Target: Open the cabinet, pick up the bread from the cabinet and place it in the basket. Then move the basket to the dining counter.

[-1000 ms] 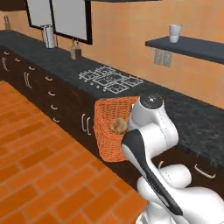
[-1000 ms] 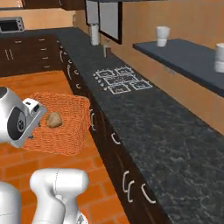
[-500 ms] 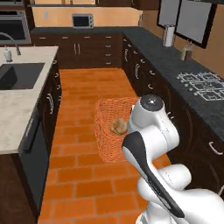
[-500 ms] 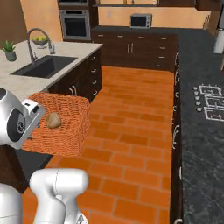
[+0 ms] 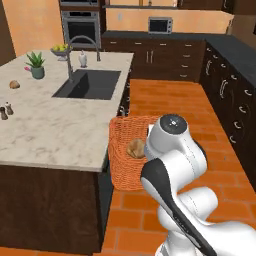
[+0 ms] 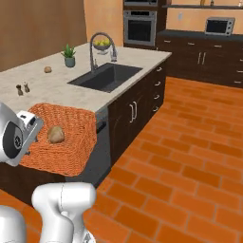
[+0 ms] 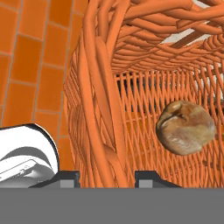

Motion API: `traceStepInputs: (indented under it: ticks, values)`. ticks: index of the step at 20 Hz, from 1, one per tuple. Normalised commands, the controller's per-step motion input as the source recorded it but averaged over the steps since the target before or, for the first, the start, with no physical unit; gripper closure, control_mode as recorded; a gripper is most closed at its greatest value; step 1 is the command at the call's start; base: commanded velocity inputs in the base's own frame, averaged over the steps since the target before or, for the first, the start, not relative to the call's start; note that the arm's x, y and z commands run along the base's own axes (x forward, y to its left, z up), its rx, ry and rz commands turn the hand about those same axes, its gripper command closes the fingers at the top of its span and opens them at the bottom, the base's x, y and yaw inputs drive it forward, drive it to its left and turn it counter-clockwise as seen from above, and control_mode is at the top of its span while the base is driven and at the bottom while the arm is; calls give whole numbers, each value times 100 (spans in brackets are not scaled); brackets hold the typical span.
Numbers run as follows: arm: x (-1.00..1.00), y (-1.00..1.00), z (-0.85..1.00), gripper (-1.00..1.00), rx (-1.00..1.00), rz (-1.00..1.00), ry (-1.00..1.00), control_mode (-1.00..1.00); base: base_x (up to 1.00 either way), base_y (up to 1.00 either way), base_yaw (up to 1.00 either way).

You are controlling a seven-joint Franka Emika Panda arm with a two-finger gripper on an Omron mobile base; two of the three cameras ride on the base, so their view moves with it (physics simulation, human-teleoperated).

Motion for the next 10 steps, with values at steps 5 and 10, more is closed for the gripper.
traceStepInputs:
  ticks: [5,10]
  values:
    - [0,0,0,100,0,0,0,100,96,100,26]
    - [0,0,0,100,0,0,0,100,44,100,22]
